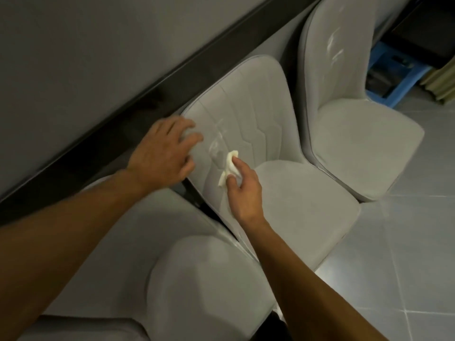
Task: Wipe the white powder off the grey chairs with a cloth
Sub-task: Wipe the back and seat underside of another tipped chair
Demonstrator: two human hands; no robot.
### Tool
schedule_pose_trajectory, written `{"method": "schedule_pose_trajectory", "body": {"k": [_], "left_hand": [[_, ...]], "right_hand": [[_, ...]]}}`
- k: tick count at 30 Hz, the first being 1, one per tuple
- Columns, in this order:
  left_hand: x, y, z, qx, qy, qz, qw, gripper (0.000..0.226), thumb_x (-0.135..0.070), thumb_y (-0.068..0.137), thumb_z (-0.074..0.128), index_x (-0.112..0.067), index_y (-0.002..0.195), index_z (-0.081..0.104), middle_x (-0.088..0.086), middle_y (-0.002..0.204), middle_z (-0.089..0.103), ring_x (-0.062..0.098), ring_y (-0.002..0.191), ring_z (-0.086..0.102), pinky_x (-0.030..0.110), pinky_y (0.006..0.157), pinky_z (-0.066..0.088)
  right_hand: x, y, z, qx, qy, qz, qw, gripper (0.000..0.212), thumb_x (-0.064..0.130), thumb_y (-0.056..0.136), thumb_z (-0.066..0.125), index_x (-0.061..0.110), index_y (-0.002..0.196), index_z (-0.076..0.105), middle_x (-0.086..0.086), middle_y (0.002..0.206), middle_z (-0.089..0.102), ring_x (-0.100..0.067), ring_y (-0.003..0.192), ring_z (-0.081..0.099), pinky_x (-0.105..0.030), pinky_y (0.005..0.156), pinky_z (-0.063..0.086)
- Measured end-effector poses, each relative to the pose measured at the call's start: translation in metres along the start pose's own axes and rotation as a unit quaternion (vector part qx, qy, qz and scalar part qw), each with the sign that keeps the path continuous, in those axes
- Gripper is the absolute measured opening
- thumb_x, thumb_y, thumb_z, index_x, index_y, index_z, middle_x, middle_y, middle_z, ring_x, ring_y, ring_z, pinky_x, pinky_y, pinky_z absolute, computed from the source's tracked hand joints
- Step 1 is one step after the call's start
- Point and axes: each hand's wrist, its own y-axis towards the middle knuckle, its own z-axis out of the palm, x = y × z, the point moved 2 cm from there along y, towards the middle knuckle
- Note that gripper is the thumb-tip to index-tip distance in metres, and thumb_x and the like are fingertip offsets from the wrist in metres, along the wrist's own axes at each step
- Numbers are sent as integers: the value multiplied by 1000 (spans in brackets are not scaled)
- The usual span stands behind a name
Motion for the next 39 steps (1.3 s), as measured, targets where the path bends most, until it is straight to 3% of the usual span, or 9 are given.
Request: {"method": "schedule_pose_trajectory", "body": {"k": [2, 6, 14, 19, 25, 28, 32, 35, 39], "left_hand": [[7, 29, 5, 14, -2, 10, 1000, 50, -22, 80, 65, -9, 128, 60, 22, 136, 50, 40, 130, 44, 54, 109, 40], [19, 57, 23, 53, 23, 55, 997, 48, -19, 84, 68, -6, 129, 58, 25, 143, 46, 42, 140, 38, 56, 118, 32], [30, 53, 49, -21, 17, 115, 993, 30, -17, 91, 61, -3, 116, 64, 25, 139, 54, 42, 141, 40, 54, 120, 30], [31, 53, 55, -45, 10, 121, 992, 39, -26, 92, 39, -3, 114, 63, 25, 134, 57, 41, 138, 44, 47, 123, 20], [36, 52, 63, -44, -9, 137, 990, 31, -29, 88, 45, -9, 106, 61, 23, 135, 57, 41, 137, 44, 50, 123, 22], [36, 53, 63, -50, -18, 142, 988, 27, -29, 87, 50, -9, 102, 61, 22, 134, 58, 41, 136, 46, 52, 121, 26], [34, 54, 61, -61, -29, 139, 988, 23, -24, 88, 48, -8, 98, 62, 23, 133, 60, 41, 135, 48, 52, 120, 29], [32, 55, 61, -77, -38, 137, 987, 33, -26, 96, 34, -8, 97, 62, 23, 132, 61, 41, 134, 50, 52, 120, 30], [32, 54, 64, -81, -27, 132, 988, 29, -24, 93, 39, -8, 94, 63, 23, 133, 61, 40, 134, 50, 49, 121, 26]], "right_hand": [[3, 3, 1, 5, -6, -10, 1000, 44, 16, 99, 55, 21, 143, 52, -6, 134, 53, -3, 111, 46, 1, 93, 28], [8, 17, 0, 2, -20, 12, 1000, 44, 18, 101, 52, 24, 144, 49, -4, 135, 51, -5, 109, 47, -14, 98, 34], [26, 55, 30, -24, -3, 14, 1000, 45, 25, 105, 45, 28, 150, 42, 0, 137, 46, -7, 113, 44, -24, 105, 40], [20, 68, 53, -30, -20, -23, 999, 43, 32, 106, 44, 24, 148, 46, 0, 123, 50, -2, 101, 48, -1, 89, 32], [-27, 64, 76, -47, -26, 61, 997, 33, 26, 103, 54, 19, 135, 59, 4, 115, 56, -13, 108, 57, 5, 84, 30], [-46, 63, 75, -35, -62, 105, 992, 38, 24, 103, 53, 20, 140, 56, -7, 126, 59, -23, 117, 57, -7, 93, 30], [-18, 61, 69, -101, 5, 49, 994, 40, 23, 104, 50, 17, 144, 50, 2, 121, 55, -12, 114, 55, 2, 91, 32], [5, 62, 75, -93, 36, -34, 994, 40, 24, 105, 50, 15, 143, 51, 0, 118, 57, -4, 108, 56, -8, 93, 42], [-20, 75, 78, -68, 12, 33, 997, 36, 22, 103, 53, 18, 139, 55, 1, 120, 56, -12, 111, 56, 1, 91, 32]]}}
